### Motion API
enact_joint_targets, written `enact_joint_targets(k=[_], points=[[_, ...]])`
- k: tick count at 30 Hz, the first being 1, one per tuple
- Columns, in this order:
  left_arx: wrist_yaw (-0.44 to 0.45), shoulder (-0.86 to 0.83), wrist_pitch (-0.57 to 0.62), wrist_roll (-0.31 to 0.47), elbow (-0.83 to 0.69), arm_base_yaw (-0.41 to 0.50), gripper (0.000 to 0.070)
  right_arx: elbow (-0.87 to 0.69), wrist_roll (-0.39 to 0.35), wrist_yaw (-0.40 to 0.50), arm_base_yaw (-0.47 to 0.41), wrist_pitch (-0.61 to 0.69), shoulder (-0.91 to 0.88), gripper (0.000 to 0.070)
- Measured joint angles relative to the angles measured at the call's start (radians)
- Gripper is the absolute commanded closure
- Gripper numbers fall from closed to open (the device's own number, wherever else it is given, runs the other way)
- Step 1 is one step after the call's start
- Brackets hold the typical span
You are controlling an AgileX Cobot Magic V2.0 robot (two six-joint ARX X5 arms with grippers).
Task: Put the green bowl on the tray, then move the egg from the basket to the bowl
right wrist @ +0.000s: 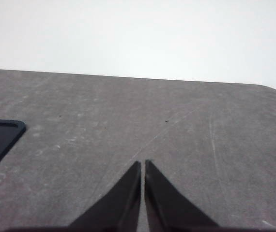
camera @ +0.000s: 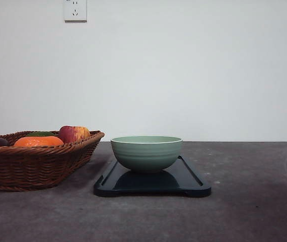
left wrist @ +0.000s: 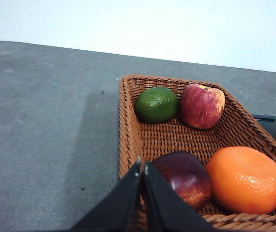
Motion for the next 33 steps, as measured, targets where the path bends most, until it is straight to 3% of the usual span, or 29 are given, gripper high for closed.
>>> enact_joint_targets(k=[33], points=[[0.000, 0.000, 0.000, 0.000, 0.000, 0.000, 0.0700, 0.000, 0.000, 0.000, 0.000, 0.000, 0.000, 0.0697]])
